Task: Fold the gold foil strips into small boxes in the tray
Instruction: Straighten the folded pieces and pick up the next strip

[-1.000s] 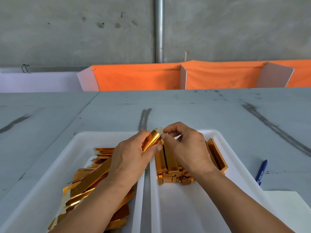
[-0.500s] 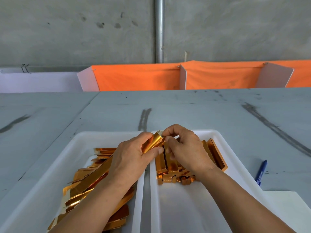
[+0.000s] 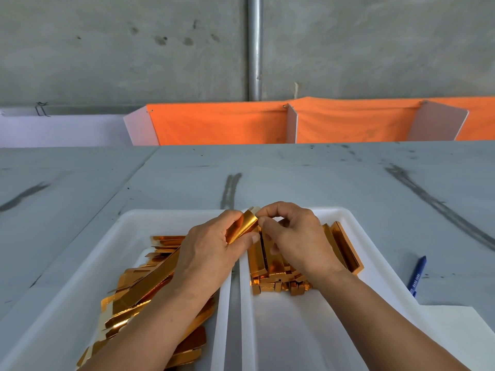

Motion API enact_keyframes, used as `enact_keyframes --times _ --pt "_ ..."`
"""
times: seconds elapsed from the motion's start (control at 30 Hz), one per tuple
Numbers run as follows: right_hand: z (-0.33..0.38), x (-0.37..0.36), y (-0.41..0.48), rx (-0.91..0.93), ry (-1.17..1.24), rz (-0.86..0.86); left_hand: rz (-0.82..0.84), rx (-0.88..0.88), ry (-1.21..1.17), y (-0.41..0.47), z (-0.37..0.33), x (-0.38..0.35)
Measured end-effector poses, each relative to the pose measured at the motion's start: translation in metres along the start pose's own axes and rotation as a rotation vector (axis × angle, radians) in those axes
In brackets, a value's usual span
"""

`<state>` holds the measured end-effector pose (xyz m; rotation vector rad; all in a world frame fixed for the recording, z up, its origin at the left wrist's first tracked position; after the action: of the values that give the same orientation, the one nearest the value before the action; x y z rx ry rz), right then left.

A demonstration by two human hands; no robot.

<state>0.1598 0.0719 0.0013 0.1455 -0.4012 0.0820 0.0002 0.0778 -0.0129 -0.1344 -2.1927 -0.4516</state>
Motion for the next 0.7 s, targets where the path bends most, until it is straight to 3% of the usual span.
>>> enact_keyframes --times 0.17,0.37,0.7 --pt "-0.0022 -0.0042 0.0002 -0.050 0.097 0.074 -0.014 -0.018 0.020 -0.0001 -0.0022 0.0010" --pt "-0.0021 -0.0014 0.0021 -0.047 0.040 0.115 -0.009 -0.062 0.032 -0.0014 -0.0043 -0.0010" --pt "-0.0026 0.0030 0.0031 0.003 0.222 0.034 -0.032 -0.091 0.007 -0.0028 -0.0056 -0.0013"
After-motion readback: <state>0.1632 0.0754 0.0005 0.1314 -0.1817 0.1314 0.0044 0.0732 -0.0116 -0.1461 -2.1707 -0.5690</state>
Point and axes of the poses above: each hand's wrist, its own y-axis towards the middle knuckle, its own x-axis out of the back of the hand, z = x × y, the point moved 3 cm from there along y, towards the middle knuckle, and after that the axes turned 11 degrees about z, right-handed, at the moved point
